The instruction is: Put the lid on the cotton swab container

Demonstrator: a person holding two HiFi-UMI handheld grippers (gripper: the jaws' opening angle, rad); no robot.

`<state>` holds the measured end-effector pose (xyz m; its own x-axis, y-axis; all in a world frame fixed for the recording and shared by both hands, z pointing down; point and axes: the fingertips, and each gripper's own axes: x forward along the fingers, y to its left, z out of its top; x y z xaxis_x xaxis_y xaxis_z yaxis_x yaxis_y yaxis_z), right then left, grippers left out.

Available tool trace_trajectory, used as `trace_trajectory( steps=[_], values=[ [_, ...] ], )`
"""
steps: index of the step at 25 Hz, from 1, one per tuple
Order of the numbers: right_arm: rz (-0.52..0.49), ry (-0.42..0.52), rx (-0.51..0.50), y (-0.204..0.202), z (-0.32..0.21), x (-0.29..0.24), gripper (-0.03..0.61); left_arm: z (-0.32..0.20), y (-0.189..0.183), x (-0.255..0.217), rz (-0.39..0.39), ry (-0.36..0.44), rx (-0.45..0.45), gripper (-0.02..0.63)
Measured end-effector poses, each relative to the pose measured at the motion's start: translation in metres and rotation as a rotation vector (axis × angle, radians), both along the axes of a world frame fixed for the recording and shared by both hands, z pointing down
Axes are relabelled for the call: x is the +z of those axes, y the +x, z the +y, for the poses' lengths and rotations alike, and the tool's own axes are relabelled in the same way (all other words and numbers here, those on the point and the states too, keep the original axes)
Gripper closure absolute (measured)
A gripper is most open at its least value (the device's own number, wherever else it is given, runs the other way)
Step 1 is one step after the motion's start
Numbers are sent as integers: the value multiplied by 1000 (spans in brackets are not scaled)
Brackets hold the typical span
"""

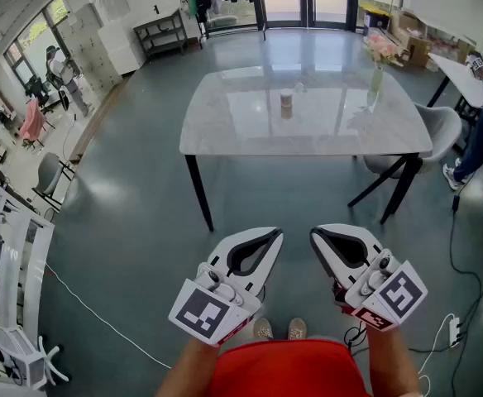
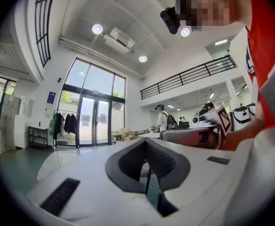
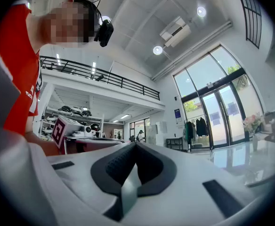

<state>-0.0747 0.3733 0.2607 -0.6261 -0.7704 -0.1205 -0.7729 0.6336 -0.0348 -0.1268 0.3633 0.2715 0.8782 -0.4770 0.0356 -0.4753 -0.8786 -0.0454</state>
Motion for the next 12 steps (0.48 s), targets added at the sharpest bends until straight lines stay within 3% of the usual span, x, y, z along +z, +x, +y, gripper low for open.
trace_trajectory(
  steps=[3,12],
  values=[
    [1,2,-3,2,-1,-1,571,-3,3,-8,36,63,4,592],
    [-5,5,-12,13,-3,-1,571,-4,15,-8,31,67,4,592]
  ],
)
